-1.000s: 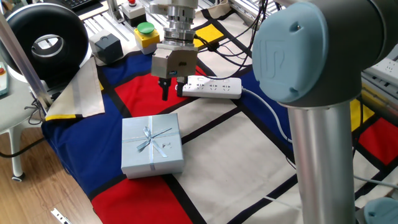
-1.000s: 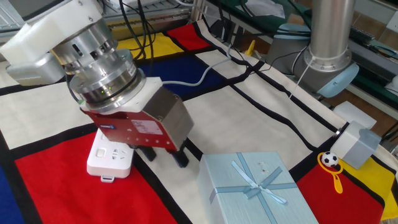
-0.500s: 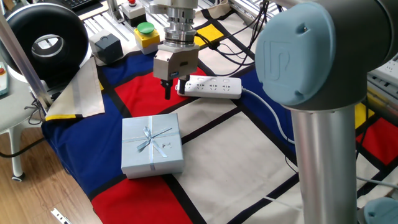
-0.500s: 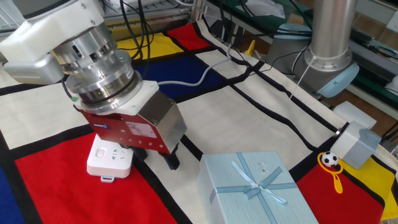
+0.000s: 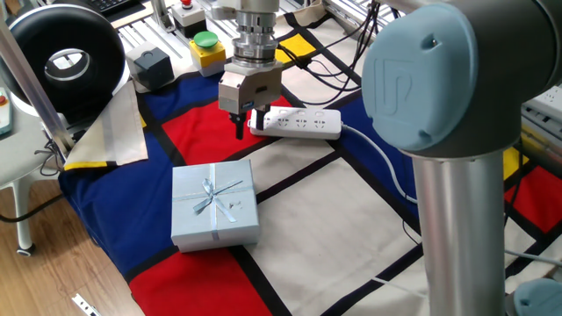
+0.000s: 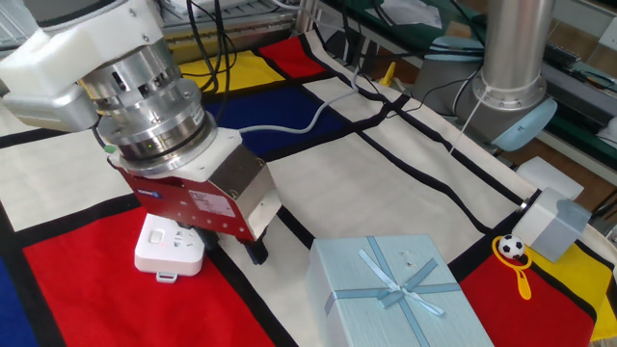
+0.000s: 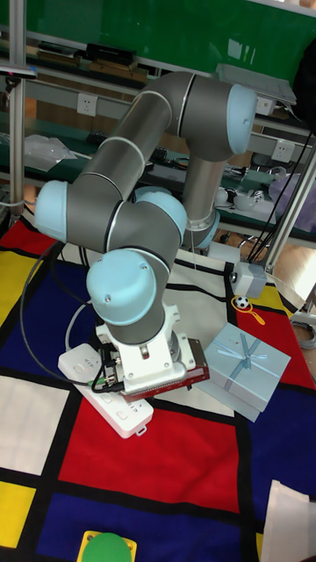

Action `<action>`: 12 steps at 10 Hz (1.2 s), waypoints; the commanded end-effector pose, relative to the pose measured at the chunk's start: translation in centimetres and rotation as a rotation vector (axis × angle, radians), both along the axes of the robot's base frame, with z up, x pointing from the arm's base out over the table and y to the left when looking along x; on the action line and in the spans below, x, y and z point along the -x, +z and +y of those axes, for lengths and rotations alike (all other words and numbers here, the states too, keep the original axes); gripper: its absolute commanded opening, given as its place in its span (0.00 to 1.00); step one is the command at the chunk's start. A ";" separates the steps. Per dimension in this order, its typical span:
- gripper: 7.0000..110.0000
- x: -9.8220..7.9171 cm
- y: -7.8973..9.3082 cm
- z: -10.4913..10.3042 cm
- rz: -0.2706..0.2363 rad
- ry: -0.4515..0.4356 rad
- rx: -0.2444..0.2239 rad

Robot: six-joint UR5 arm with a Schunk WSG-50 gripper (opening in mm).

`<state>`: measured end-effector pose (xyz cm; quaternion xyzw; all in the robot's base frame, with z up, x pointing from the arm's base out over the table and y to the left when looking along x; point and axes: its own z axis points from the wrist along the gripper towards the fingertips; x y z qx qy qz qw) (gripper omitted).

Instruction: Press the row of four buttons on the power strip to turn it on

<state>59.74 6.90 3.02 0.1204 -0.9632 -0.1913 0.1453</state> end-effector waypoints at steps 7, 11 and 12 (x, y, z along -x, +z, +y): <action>0.57 4.5 3.0 -0.9 0.002 -0.010 -0.002; 0.57 5.9 3.4 -1.3 -0.023 -0.009 0.005; 0.57 5.5 3.1 -2.0 -0.067 0.004 0.020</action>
